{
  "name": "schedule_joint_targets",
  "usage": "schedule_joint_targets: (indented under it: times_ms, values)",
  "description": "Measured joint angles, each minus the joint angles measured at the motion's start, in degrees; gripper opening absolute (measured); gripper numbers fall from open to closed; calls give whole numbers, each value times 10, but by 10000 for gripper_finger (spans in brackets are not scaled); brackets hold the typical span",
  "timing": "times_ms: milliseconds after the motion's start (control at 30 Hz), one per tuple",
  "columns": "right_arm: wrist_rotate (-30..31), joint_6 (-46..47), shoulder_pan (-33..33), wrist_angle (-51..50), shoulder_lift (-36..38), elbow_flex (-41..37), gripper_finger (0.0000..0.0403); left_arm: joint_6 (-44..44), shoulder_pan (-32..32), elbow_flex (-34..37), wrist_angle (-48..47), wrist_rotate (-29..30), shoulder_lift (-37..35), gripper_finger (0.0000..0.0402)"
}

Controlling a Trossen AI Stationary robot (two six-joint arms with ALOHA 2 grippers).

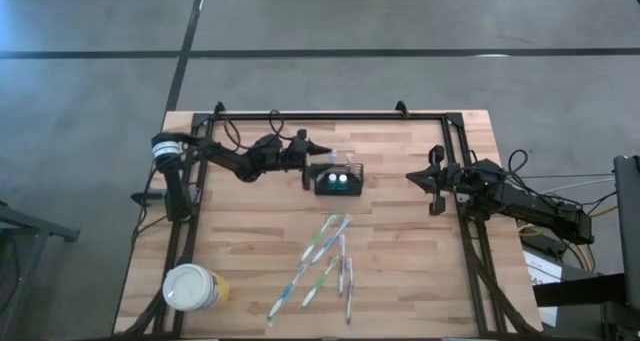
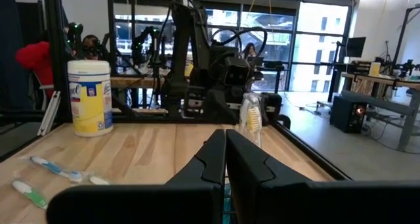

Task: Pick & Place toothbrushing station
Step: Put the top left blue toothbrush into the wire organizer, then put the bottom blue toothbrush into the wire organizer

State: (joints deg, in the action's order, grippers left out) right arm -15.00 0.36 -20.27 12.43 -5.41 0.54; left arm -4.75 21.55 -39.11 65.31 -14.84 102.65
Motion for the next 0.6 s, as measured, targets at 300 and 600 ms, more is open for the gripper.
schedule_joint_targets:
  times_ms: [300,600]
  values:
    - [0,8,0,0,0,0,8,48,1,0,-206,30,-152,263]
    - [0,10,0,-2,0,0,8,56,-5,0,-494,25,-383,257]
